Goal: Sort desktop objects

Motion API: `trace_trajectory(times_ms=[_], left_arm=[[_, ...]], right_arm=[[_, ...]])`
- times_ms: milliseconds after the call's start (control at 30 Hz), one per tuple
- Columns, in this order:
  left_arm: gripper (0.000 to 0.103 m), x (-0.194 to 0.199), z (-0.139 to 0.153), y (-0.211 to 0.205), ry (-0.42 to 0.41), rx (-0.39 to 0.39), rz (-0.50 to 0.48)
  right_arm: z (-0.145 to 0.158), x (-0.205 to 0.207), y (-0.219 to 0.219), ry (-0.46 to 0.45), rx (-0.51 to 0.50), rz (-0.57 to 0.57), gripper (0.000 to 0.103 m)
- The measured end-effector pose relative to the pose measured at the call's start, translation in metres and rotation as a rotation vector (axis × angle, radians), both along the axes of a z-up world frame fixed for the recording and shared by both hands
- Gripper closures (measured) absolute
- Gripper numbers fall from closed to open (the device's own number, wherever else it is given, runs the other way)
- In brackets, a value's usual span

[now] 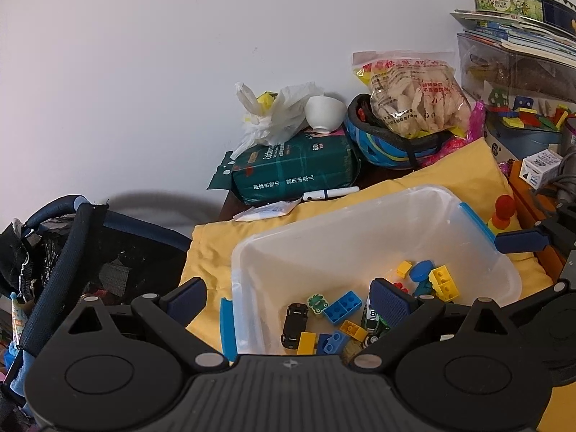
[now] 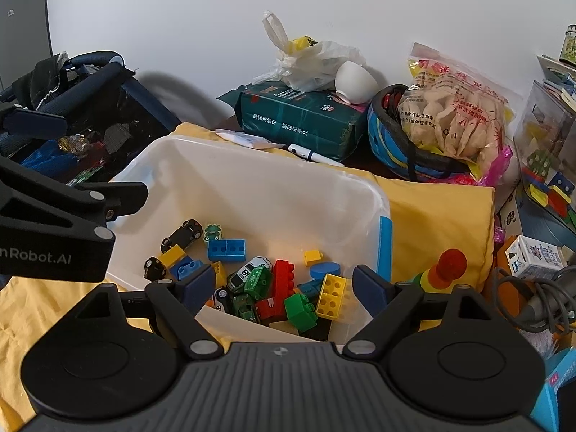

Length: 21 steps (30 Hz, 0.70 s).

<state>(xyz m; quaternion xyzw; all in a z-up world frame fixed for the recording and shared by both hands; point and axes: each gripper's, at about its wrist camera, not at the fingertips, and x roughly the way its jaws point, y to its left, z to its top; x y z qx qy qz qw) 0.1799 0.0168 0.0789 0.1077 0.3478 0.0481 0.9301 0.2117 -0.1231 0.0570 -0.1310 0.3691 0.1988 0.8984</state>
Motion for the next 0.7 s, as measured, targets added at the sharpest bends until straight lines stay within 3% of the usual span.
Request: trace_trajectory(times_ms=[700], left_arm=[[0.004, 0.010, 0.001, 0.003, -0.004, 0.007, 0.011]], right_arm=[[-0.001, 0.012, 0.003, 0.013, -0.011, 0.001, 0.011]])
